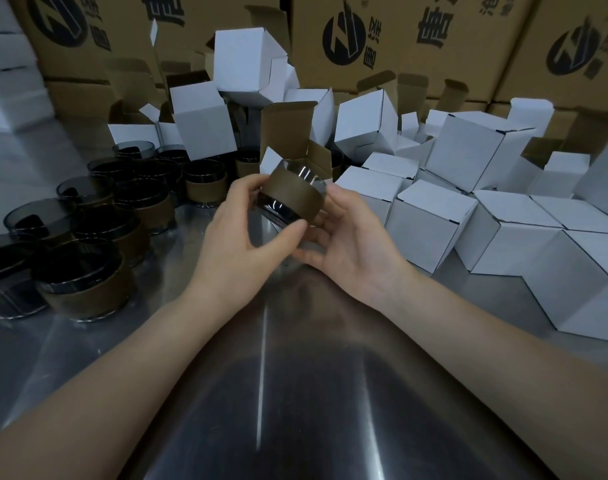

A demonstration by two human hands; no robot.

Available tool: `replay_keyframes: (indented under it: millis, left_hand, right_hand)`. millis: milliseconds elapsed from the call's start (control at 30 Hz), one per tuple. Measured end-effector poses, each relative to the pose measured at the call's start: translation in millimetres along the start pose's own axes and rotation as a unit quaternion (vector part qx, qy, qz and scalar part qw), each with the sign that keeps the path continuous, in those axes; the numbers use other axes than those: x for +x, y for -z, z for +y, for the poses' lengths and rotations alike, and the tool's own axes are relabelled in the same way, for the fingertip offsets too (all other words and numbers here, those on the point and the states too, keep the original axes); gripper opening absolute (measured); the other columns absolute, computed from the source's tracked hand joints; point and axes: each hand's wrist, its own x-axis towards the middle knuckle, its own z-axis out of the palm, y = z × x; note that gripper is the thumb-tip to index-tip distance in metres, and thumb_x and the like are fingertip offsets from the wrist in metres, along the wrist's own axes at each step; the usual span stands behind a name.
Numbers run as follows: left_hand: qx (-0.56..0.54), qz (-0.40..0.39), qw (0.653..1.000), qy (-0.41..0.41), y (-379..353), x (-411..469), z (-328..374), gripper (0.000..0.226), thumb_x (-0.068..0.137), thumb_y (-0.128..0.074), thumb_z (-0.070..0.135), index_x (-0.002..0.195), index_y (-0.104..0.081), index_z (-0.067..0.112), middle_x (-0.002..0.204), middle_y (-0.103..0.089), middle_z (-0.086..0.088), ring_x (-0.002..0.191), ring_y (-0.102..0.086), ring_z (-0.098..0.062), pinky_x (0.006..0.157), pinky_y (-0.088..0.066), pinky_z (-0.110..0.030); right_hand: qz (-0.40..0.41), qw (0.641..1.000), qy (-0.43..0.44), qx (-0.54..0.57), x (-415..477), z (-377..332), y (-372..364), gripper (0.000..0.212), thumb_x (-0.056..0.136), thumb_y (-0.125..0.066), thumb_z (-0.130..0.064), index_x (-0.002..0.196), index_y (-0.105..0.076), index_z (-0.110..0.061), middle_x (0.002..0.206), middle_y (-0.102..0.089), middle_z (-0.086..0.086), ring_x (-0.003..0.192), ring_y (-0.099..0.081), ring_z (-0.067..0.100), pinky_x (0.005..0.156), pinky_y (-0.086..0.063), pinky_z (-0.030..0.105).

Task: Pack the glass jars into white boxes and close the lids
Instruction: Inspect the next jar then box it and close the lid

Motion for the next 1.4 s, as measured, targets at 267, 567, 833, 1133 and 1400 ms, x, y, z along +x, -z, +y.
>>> replay_keyframes:
  millis: [267,567,833,1133,1400]
  left_hand:
    - [-0.09,-0.021,0.995,0.029,0.8,0.2,1.3,0.036,0.091,-0.045,0.045,0.122,-0.03,0.032,0.091,-0.055,0.048,0.093,-0.058,0.012,0.088,-0.047,-0.03]
    - [-0.213,-0.036,0.969,0.122,8.4,5.9,4.3,0.044,0.084,-0.05,0.057,0.106,-0.07,0.024,0.118,-0.065,-0.013,0.115,-0.061,-0.029,0.105,-0.042,-0.056]
    - [-0.259,-0.039,0.954,0.148,5.2,5.6,-4.2,0.059,0.064,-0.075,0.048,0.116,-0.059,0.026,0.111,-0.068,0.001,0.106,-0.067,-0.021,0.086,-0.055,-0.038]
    - [-0.413,-0.079,0.87,0.258,2.7,10.3,4.7,0.059,0.094,-0.038,0.056,0.118,-0.063,0.009,0.09,-0.072,-0.014,0.068,-0.067,-0.022,0.067,-0.058,-0.031]
    - [-0.516,-0.208,0.757,0.341,6.6,10.6,6.9,0.071,0.093,-0.025,0.06,0.087,-0.075,0.01,0.068,-0.068,-0.016,0.057,-0.063,-0.022,0.066,-0.059,-0.035]
  right_hand:
    - [-0.032,0.999,0.018,0.038,3.2,-1.4,4.9,0.018,0.095,-0.056,-0.018,0.112,-0.061,-0.014,0.109,-0.069,0.012,0.099,-0.066,0.025,0.089,-0.056,0.042]
    - [-0.048,0.997,0.044,0.039,2.8,-0.2,2.7,0.041,0.081,-0.068,-0.015,0.12,-0.059,-0.007,0.11,-0.069,0.014,0.097,-0.069,0.025,0.084,-0.058,0.038]
    - [-0.054,0.998,0.032,-0.004,1.6,1.4,3.3,0.027,0.078,-0.067,-0.02,0.104,-0.071,-0.014,0.098,-0.074,0.006,0.089,-0.071,0.015,0.073,-0.057,0.027]
    - [-0.061,0.997,0.033,-0.038,-2.3,-6.9,-0.1,0.057,0.081,-0.062,-0.01,0.134,-0.046,0.0,0.113,-0.057,0.019,0.098,-0.055,0.03,0.079,-0.052,0.037]
    - [-0.137,0.99,0.005,0.007,1.6,-10.7,6.6,0.075,0.08,-0.054,0.004,0.15,-0.036,-0.018,0.132,-0.057,0.01,0.111,-0.058,0.026,0.093,-0.048,0.044]
